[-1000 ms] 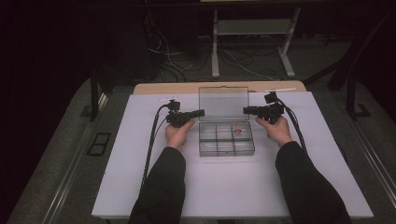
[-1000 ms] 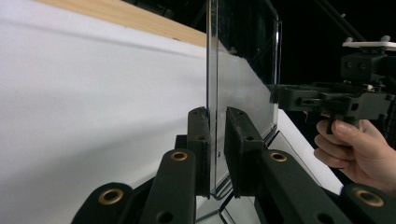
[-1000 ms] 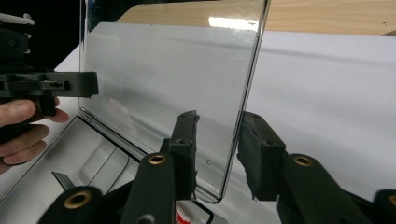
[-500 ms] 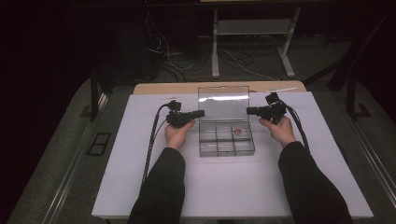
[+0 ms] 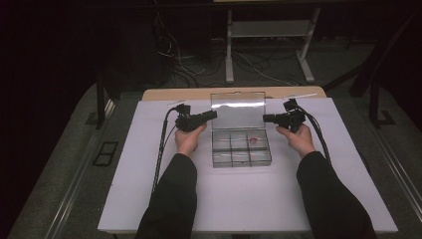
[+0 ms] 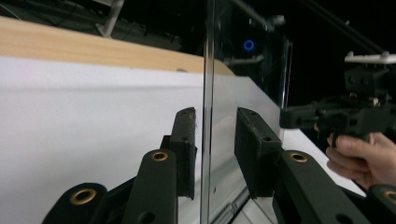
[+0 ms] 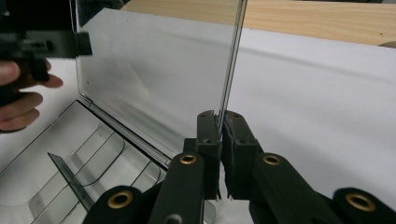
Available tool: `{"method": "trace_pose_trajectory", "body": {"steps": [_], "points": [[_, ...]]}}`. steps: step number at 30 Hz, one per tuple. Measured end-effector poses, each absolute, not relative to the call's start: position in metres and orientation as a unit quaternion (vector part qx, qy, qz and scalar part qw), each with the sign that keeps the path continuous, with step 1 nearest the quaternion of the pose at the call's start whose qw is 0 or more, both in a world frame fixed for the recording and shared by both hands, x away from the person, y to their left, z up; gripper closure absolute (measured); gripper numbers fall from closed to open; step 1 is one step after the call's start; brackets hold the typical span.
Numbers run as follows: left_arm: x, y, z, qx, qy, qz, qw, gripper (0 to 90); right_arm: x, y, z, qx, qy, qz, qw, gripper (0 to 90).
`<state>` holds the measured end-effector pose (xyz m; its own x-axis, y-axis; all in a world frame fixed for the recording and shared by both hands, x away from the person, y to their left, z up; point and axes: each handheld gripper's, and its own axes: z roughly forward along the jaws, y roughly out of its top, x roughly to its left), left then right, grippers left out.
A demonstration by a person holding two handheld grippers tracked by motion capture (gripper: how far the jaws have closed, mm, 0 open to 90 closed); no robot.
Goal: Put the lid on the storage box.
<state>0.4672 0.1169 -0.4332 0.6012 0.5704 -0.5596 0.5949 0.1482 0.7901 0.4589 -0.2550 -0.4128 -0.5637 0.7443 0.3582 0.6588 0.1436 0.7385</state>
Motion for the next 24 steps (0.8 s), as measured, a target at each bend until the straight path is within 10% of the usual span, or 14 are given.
{"method": "trace_pose_trajectory", "body": {"steps": [24], "points": [[0.470,0.118,-0.426,0.663,0.427,0.007,0.614,81.9,0.470,-0.248,-0.402,0.477,0.726,0.493,0.038,69.6]]}}
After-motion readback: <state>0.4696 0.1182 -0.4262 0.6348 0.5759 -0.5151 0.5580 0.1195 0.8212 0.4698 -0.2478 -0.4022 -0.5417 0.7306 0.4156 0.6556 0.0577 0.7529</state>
